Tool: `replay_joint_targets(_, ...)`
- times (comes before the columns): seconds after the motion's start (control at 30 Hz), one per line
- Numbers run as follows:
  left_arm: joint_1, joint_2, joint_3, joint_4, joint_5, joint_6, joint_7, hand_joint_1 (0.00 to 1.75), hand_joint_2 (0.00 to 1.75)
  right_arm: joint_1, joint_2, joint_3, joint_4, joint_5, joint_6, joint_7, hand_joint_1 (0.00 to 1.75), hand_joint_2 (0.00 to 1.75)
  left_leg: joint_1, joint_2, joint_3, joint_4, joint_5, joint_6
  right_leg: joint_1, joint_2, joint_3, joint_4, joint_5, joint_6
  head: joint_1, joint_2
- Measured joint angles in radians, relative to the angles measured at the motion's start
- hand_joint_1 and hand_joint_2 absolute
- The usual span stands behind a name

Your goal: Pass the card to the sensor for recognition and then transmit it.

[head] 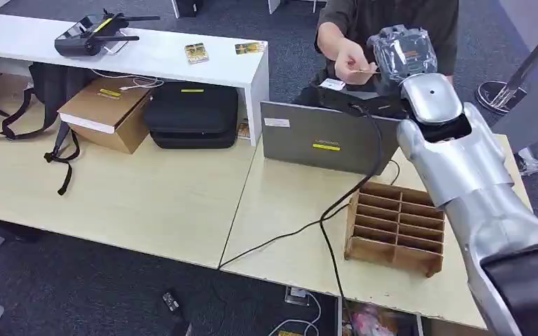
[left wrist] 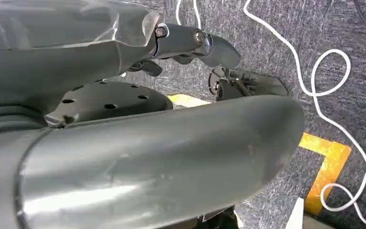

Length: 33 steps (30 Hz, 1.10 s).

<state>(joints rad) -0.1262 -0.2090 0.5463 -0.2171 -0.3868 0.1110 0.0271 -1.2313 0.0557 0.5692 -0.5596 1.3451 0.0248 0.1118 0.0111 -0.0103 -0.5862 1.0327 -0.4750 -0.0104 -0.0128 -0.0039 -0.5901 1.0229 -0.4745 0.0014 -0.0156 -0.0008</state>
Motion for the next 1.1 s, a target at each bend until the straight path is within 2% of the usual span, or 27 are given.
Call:
replay_joint_targets(1.0,0.0,-0.005,0.0,0.0,0.003,0.0,0.0,0.0,0.0,0.0,-0.003,-0.008,0.0,0.015,-0.004,0.01,1.75,1.75,0.0,0.0,0.0,0.0,0.0,0.0,0.0,0.0,-0.001,0.0,0.0,0.0,0.0,0.0)
replay_joint_targets(1.1,0.001,-0.006,0.0,0.0,0.007,0.0,0.0,0.0,0.0,-0.001,-0.014,-0.011,0.0,0.005,0.003,-0.008,1.75,1.75,0.0,0.0,0.0,0.0,0.0,0.0,0.0,0.0,-0.001,0.0,0.0,0.0,0.0,0.0)
